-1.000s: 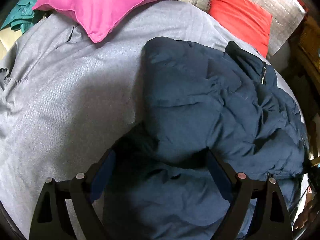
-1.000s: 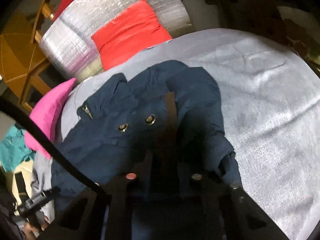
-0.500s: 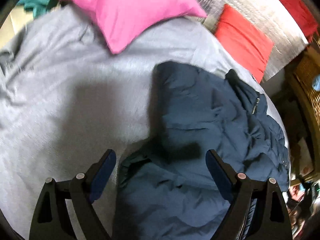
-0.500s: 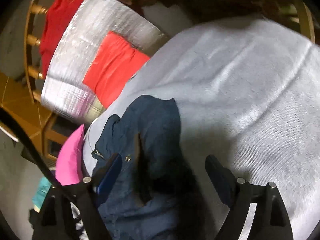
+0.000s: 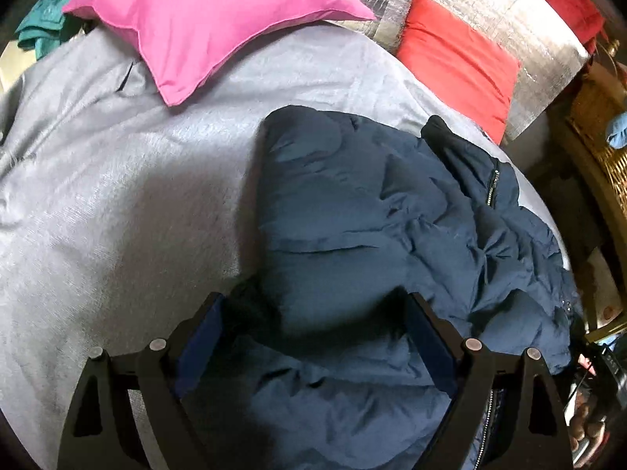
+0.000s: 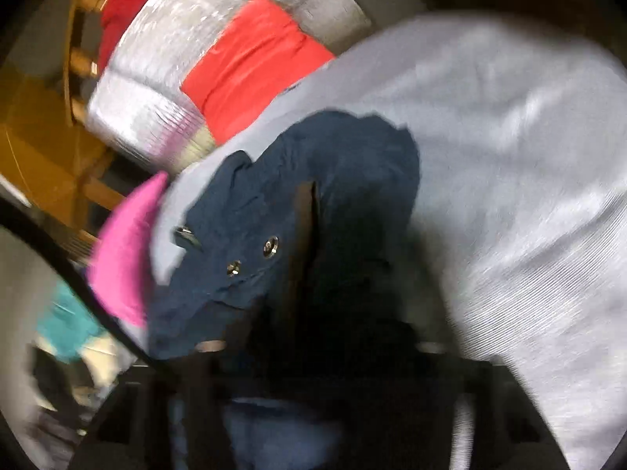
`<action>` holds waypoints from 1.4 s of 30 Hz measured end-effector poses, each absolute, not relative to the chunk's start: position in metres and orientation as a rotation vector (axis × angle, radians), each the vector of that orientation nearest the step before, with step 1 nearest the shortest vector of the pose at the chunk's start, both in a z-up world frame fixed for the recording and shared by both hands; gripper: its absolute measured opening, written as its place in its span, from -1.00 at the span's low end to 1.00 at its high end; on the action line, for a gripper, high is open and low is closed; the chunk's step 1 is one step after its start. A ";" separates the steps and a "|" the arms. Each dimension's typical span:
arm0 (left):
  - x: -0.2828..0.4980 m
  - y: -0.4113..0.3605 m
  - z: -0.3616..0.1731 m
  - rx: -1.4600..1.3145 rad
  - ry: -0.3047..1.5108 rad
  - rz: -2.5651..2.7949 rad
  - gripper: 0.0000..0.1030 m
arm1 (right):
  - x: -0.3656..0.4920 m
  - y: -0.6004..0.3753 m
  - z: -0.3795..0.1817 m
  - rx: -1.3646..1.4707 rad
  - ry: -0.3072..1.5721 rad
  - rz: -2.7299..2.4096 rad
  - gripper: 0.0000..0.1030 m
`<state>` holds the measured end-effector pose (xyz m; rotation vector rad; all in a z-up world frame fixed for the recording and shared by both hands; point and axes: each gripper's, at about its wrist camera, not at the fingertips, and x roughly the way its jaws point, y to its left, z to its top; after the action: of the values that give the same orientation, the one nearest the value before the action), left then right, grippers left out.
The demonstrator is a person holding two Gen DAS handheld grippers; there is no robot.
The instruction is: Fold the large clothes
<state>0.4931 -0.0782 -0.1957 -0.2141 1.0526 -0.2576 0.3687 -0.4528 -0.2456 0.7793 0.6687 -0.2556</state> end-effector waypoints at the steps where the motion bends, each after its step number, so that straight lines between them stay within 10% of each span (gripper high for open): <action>1: 0.496 -0.079 -0.196 -0.209 1.060 -0.251 0.73 | 0.367 -0.451 -0.241 0.760 0.654 -0.268 -0.17; 20: 0.455 -0.122 -0.127 0.024 0.801 -0.249 0.76 | 0.326 -0.436 -0.182 0.561 0.478 -0.437 0.19; 33: 0.475 -0.191 -0.215 0.196 1.015 -0.247 1.00 | 0.396 -0.426 -0.245 0.700 0.816 -0.253 0.17; 42: 0.469 -0.189 -0.227 0.188 0.988 -0.261 1.00 | 0.396 -0.415 -0.246 0.666 0.782 -0.191 0.61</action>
<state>0.4691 -0.1893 -0.2269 0.1883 0.9882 -0.2615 0.3961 -0.4154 -0.2456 0.6663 0.7820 -0.1908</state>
